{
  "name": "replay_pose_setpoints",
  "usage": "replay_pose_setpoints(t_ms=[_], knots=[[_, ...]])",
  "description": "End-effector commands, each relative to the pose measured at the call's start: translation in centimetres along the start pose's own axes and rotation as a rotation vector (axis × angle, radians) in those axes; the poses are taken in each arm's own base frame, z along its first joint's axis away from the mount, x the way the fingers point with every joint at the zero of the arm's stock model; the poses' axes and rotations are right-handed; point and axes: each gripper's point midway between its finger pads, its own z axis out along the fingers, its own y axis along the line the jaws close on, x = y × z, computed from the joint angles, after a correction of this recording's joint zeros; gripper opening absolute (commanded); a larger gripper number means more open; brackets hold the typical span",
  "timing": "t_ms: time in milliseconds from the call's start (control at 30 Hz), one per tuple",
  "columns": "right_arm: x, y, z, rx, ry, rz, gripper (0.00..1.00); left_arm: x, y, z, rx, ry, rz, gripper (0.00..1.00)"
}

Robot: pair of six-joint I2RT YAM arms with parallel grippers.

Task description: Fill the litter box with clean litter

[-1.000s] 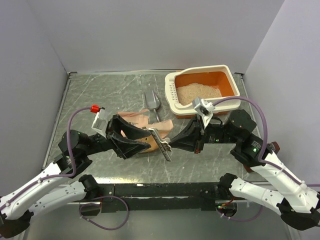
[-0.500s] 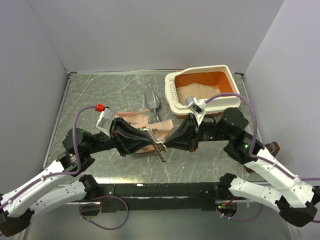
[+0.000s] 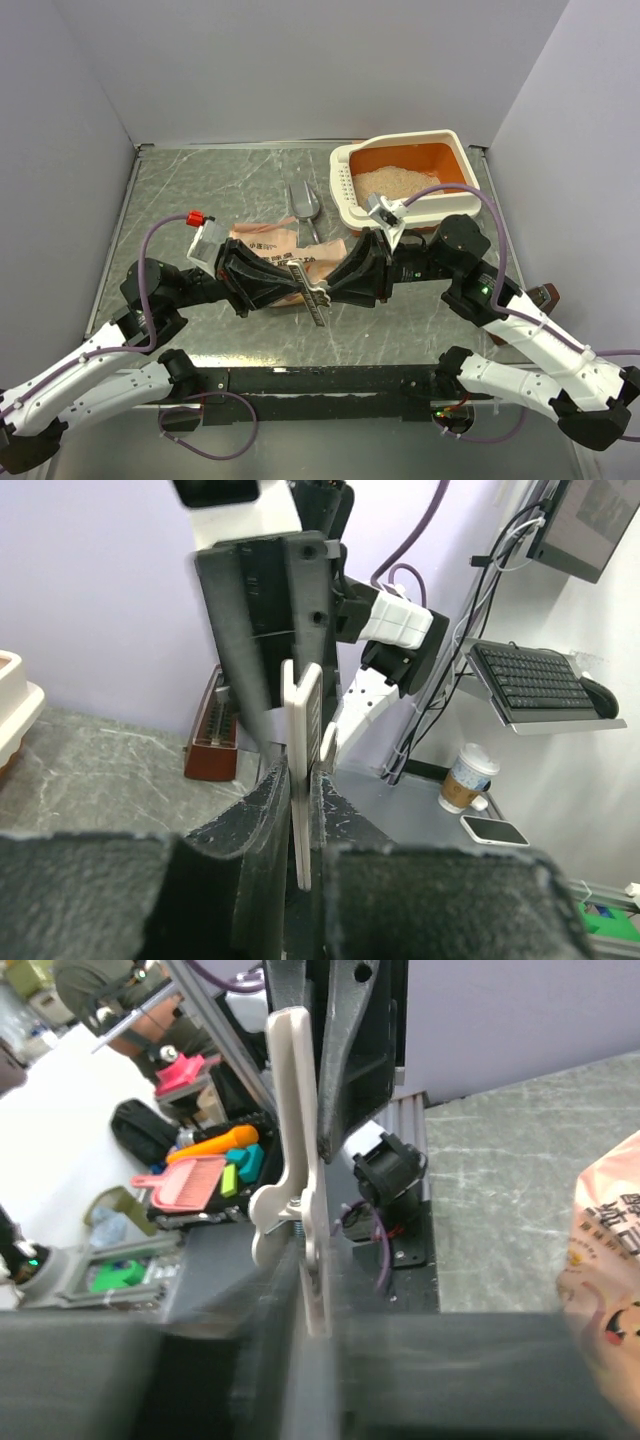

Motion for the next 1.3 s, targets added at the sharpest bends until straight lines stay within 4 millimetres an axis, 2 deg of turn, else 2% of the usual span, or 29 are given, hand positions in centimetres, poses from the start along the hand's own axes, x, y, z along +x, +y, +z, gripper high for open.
replay_pose_setpoints(t_ms=[0,67,167,433,533,767,1267], knots=[[-0.3,0.0,0.2,0.007,-0.013,-0.008,0.49,-1.8,-1.4,0.0,0.048,-0.048,0.054,0.01],[-0.7,-0.3,-0.3,0.059,-0.023,-0.031,0.60,-1.9,-1.5,-0.2,0.043,-0.049,0.056,0.01],[-1.6,-0.4,-1.3,0.130,-0.034,-0.099,0.66,-1.7,-1.6,-0.6,0.032,-0.043,0.054,0.01],[-2.2,-0.4,-2.2,0.175,-0.033,-0.183,0.67,-1.4,-1.6,-1.6,0.001,-0.042,0.041,0.01],[-2.1,0.3,-1.7,0.108,-0.030,-0.191,0.67,-1.4,-1.6,-1.7,-0.006,-0.039,0.038,0.01],[-2.0,0.5,-0.3,0.028,-0.026,-0.161,0.68,-0.9,-0.6,-1.6,-0.055,-0.012,0.014,0.01],[-1.5,0.2,1.8,-0.019,0.003,-0.132,0.70,-0.9,0.9,-1.5,-0.138,0.004,0.006,0.01]])
